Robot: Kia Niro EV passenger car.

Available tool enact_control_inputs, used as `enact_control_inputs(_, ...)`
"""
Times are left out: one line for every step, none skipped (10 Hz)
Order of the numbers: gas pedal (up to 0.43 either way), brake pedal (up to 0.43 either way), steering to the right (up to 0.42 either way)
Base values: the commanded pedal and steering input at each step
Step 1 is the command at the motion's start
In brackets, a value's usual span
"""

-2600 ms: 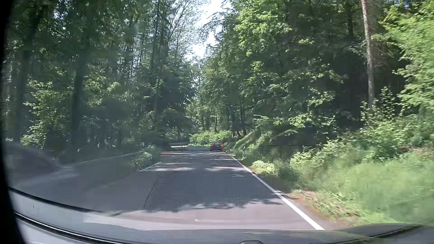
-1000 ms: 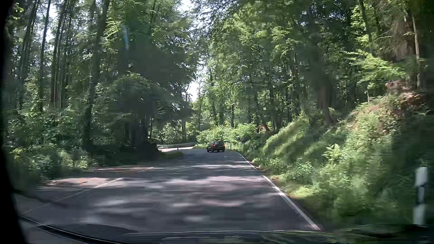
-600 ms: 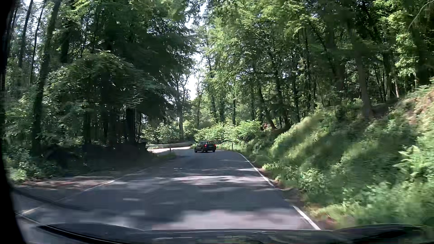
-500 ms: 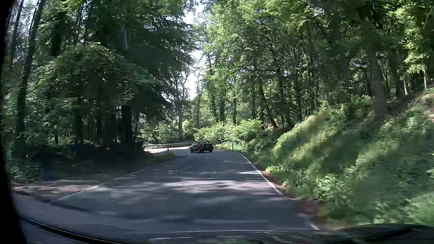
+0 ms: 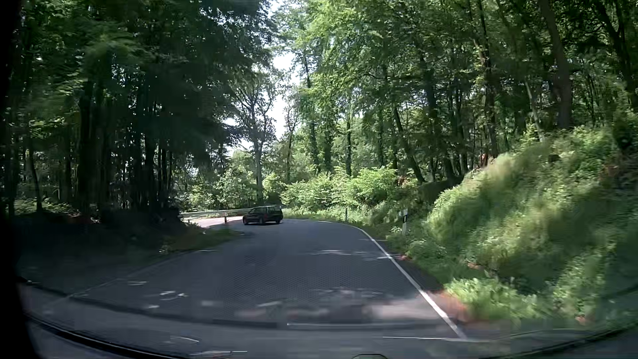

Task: Follow the waypoints while adhering to traffic rules and regulations

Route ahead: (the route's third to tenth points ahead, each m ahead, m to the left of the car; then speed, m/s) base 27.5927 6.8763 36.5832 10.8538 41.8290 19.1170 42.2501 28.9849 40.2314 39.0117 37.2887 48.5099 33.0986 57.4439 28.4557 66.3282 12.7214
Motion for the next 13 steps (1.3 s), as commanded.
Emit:
enact_control_inputs(0.0, 0.22, -0.009)
enact_control_inputs(0.0, 0.22, -0.009)
enact_control_inputs(0.0, 0.226, -0.01)
enact_control_inputs(0.0, 0.226, -0.01)
enact_control_inputs(0.0, 0.232, -0.01)
enact_control_inputs(0.0, 0.226, -0.012)
enact_control_inputs(0.0, 0.226, -0.014)
enact_control_inputs(0.0, 0.226, -0.016)
enact_control_inputs(0.0, 0.22, -0.017)
enact_control_inputs(0.0, 0.22, -0.02)
enact_control_inputs(0.0, 0.213, -0.025)
enact_control_inputs(0.0, 0.207, -0.034)
enact_control_inputs(0.0, 0.207, -0.045)
